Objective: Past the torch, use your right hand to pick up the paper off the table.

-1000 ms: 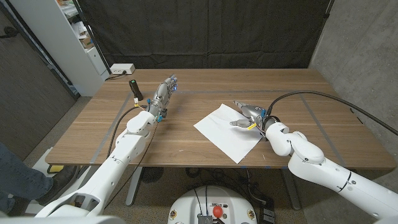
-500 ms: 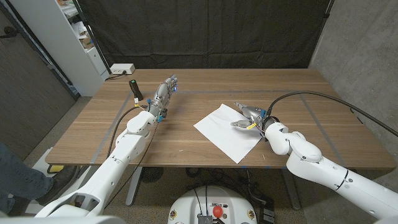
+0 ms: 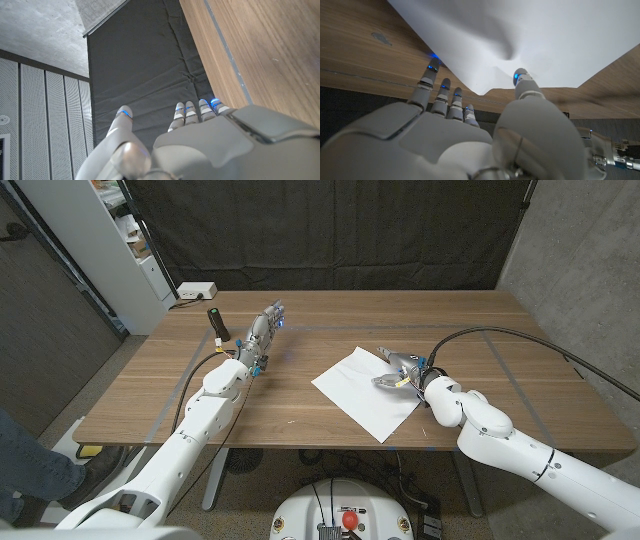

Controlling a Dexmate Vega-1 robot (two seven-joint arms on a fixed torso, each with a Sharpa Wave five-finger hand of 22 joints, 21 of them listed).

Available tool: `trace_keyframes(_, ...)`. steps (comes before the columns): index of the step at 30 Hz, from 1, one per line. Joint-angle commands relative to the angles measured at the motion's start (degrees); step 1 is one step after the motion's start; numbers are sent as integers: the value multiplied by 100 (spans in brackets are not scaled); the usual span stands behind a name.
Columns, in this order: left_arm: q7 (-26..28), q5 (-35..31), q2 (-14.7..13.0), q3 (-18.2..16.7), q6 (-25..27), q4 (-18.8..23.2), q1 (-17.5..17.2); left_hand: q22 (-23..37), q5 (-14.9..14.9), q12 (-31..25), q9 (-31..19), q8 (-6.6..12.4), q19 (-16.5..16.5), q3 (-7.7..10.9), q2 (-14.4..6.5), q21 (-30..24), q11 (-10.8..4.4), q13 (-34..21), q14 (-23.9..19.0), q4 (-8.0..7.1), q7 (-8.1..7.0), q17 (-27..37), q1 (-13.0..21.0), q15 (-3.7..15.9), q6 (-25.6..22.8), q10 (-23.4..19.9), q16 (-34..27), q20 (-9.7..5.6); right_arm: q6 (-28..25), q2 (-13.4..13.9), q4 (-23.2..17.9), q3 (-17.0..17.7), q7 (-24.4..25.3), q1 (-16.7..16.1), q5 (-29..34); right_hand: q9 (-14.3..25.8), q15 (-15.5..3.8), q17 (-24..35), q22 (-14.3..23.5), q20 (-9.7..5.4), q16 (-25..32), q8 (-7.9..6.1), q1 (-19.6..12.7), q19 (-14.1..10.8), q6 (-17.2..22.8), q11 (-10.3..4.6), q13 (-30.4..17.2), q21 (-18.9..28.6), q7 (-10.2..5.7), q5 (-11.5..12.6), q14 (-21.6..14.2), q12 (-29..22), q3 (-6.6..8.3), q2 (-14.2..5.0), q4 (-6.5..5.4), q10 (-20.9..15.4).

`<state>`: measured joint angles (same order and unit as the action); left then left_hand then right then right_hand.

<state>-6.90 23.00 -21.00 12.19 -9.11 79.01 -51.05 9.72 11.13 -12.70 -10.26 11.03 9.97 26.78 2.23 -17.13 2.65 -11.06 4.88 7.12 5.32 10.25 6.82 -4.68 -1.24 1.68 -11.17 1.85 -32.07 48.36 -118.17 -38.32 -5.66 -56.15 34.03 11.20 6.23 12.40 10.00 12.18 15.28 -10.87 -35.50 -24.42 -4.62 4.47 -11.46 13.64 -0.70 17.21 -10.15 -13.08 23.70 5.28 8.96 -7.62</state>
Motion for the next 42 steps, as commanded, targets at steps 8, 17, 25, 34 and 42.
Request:
trace_keyframes(8, -42, 16, 18, 8, 12, -38, 12, 36, -20, 8, -10, -2, 3, -19, -70, 52, 14, -16, 27, -3, 11, 22, 14, -16, -50, -19, 20, 58, -98, -3, 129, -196, 89, 134, -114, 17, -86, 49, 18, 13, 27, -90, -78, -94, 53, -108, -67, -11, -45, 49, -31, -112, 26, -7, -58, -267)
trace_keyframes(17, -25, 15, 16, 5, 25, 2, -25, 37, -20, 10, -11, -1, 4, -24, -74, 73, 14, -17, 23, -3, 8, 23, 15, -11, -58, -22, 19, 70, -109, 5, 163, -251, 100, 168, -155, 17, -118, 66, 16, 11, 53, -108, -96, -118, 102, -97, -91, -26, -35, 53, -92, -128, 37, -27, -64, -315)
trace_keyframes(25, 9, 9, 2, -7, 37, 58, -75, 38, -20, 14, -11, -5, 4, -30, -76, 94, 4, -17, 21, -4, 3, 23, 14, -17, -53, -20, 19, 73, -91, -18, 209, -284, 186, 169, -180, 17, -169, 94, 15, 8, 100, -130, -138, -173, 170, -171, -131, -43, -60, 59, -199, -193, 57, -50, -63, -492)
trace_keyframes(34, 26, 15, 1, -7, 55, 99, -110, 39, -21, 16, -12, -5, 0, -34, -80, 110, 14, -18, 25, -5, -4, 23, 14, -14, -57, -19, 21, 76, -67, -35, 265, -296, 357, 134, -163, 16, -257, 138, 15, 5, 169, -168, -266, -280, 308, -333, -239, -70, -76, 67, -346, -369, 109, -91, -37, -920)
trace_keyframes(42, 19, 16, -3, -3, 69, 102, -99, 39, -21, 21, -12, -7, -3, -37, -84, 124, 3, -19, 26, -5, -5, 24, 15, -23, -55, -10, 21, 79, -57, -148, 387, -355, 619, 115, -50, 14, -398, 220, 17, 4, 302, -187, -486, -408, 436, -441, -411, -93, -105, 70, -603, -571, 195, -197, -6, -1306)
